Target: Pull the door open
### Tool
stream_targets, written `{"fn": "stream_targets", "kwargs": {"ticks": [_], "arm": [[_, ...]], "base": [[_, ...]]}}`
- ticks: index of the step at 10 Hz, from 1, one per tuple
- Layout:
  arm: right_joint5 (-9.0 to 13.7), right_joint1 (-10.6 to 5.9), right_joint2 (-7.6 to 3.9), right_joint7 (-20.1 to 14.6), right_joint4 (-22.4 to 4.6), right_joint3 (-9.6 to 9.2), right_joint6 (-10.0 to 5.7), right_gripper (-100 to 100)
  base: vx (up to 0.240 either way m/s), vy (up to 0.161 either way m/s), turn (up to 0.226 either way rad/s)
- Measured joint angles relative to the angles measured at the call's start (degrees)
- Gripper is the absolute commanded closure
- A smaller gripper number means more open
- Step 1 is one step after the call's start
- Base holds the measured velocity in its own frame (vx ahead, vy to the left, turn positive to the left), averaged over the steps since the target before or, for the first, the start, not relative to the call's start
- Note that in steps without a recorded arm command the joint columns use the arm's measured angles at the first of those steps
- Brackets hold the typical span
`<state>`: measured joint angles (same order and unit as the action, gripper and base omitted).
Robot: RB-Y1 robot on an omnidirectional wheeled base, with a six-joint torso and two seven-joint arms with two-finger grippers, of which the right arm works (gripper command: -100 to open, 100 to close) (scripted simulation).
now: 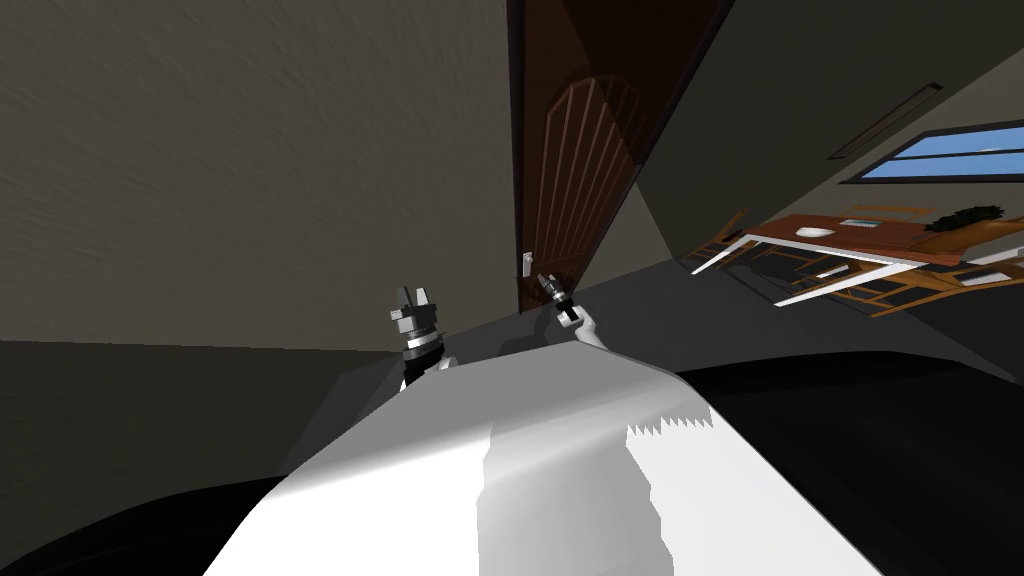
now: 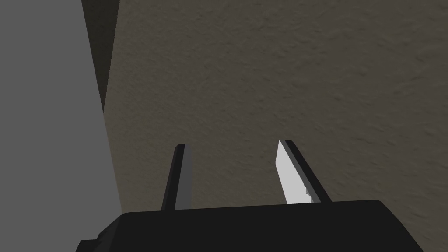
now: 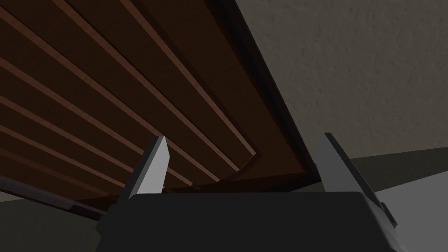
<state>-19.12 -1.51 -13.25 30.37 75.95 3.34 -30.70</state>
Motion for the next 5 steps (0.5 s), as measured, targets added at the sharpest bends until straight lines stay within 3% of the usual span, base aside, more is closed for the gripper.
{"fn": "stream_targets", "kwargs": {"ticks": [5], "arm": [[-2.6,-3.51,-1.77,3.8,-7.6,0.97,-1.32,-100]], "base": [[0.075,0.015,-0.012]]}}
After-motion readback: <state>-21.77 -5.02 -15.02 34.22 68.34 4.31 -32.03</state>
